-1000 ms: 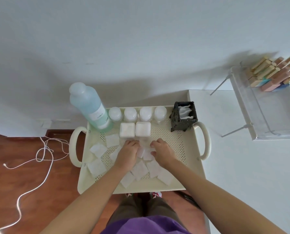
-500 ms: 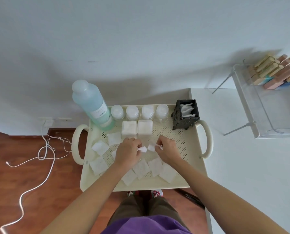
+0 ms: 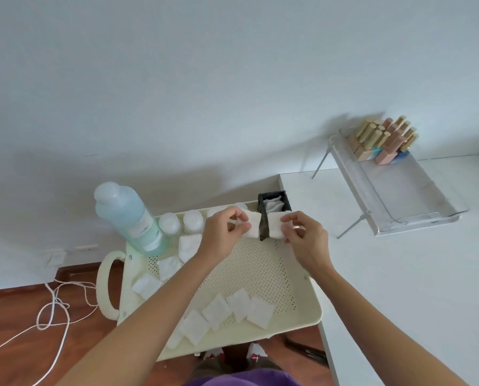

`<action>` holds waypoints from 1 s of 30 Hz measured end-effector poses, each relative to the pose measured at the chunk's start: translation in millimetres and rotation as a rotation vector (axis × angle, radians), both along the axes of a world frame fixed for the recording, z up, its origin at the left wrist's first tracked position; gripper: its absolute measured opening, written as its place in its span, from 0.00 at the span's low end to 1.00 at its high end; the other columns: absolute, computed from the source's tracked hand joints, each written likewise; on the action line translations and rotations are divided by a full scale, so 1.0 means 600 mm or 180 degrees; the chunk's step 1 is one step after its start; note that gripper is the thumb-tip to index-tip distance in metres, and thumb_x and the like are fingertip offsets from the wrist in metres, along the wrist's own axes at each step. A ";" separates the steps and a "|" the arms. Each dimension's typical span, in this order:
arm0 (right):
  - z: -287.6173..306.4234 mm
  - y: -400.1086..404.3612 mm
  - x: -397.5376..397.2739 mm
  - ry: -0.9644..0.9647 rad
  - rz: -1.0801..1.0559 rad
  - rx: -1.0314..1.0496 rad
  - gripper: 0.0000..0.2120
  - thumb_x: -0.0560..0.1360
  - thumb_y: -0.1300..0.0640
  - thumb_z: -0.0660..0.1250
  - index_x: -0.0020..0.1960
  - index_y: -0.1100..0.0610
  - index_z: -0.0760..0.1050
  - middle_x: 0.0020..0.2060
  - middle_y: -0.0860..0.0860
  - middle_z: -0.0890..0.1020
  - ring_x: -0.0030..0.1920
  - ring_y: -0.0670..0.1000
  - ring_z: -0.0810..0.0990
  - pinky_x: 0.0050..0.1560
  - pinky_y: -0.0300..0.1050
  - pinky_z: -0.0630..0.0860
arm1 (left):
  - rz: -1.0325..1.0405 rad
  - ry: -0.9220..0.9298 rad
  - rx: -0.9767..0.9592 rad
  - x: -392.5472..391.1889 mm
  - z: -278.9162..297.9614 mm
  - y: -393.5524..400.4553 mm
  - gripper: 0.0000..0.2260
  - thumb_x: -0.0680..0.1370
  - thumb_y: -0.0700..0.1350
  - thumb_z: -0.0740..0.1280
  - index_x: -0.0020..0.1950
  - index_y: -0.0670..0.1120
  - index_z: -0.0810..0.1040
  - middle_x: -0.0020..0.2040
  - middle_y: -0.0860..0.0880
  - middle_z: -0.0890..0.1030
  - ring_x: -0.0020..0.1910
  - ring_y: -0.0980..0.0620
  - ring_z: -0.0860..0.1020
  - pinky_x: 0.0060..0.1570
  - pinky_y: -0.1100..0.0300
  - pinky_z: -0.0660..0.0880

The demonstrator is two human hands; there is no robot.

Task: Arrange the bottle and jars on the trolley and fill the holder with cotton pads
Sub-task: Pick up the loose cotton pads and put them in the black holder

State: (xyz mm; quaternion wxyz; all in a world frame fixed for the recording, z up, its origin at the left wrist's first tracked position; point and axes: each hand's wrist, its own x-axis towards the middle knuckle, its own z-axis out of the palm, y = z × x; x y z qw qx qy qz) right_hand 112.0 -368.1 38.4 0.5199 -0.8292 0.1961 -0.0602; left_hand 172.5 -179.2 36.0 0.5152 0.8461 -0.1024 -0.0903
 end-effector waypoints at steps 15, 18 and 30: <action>-0.020 -0.048 0.070 0.0071 -0.0112 -0.0148 0.09 0.73 0.65 0.68 0.51 0.55 0.80 0.42 0.49 0.82 0.36 0.46 0.80 0.39 0.34 0.74 | 0.0058 -0.0308 0.1245 0.063 -0.073 -0.117 0.09 0.72 0.35 0.66 0.46 0.47 0.80 0.45 0.48 0.82 0.47 0.46 0.79 0.44 0.50 0.78; -0.034 -0.017 0.086 0.0166 0.0239 -0.0237 0.07 0.73 0.64 0.69 0.50 0.55 0.80 0.42 0.52 0.82 0.38 0.51 0.80 0.41 0.38 0.76 | 0.0287 -0.0497 0.1288 0.048 -0.071 -0.095 0.05 0.72 0.37 0.68 0.45 0.45 0.81 0.48 0.47 0.76 0.49 0.47 0.75 0.42 0.52 0.77; -0.054 -0.005 0.098 -0.0570 0.0485 -0.1646 0.09 0.75 0.61 0.68 0.53 0.55 0.82 0.49 0.58 0.72 0.51 0.56 0.71 0.52 0.42 0.68 | -0.0303 -0.0381 0.0473 -0.031 -0.061 0.003 0.06 0.75 0.37 0.68 0.50 0.45 0.77 0.43 0.51 0.79 0.38 0.57 0.76 0.39 0.70 0.74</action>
